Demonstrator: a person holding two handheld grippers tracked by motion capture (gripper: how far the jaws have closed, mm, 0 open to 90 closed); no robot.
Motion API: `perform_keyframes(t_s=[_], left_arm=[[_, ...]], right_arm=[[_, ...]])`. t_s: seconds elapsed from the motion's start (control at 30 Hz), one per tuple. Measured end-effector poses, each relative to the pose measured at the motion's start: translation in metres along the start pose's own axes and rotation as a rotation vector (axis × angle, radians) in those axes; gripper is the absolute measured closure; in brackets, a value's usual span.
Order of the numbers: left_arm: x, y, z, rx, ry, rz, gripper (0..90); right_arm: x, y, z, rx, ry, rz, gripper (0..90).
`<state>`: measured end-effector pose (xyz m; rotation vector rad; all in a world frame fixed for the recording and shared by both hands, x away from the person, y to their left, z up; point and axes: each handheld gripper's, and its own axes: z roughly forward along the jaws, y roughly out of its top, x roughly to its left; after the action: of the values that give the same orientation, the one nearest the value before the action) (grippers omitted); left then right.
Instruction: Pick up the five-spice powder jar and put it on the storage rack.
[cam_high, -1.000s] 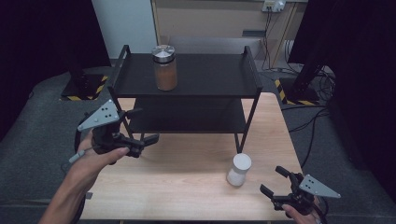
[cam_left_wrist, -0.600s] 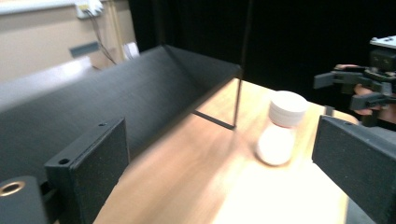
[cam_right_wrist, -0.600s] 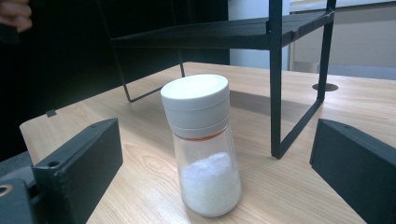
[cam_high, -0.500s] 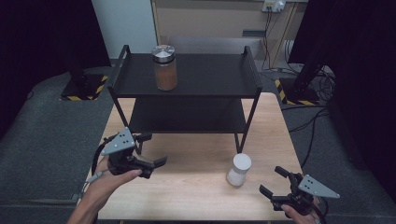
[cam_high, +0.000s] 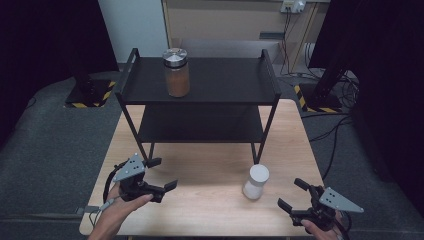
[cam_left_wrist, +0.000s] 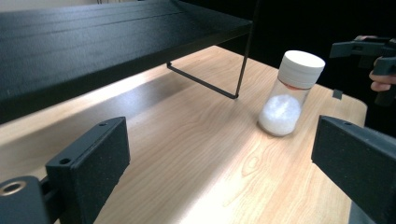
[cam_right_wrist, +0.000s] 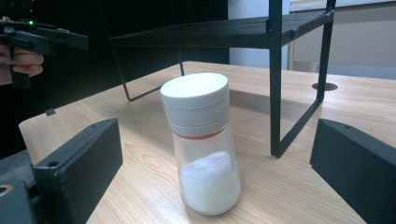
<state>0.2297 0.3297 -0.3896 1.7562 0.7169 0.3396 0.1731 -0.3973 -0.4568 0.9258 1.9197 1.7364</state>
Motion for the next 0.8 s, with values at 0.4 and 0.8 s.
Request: perform_keyframes(t_s=[0.4, 0.8], left_arm=[[0.0, -0.031, -0.008, -0.011, 0.029, -0.049, 3.2], [0.006, -0.044, -0.01, -0.02, 0.04, -0.078, 3.2]], right_arm=[[0.001, -0.001, 0.0, 0.005, -0.01, 0.002, 2.9], [0.002, 0.001, -0.001, -0.008, -0.014, -0.007, 2.9]])
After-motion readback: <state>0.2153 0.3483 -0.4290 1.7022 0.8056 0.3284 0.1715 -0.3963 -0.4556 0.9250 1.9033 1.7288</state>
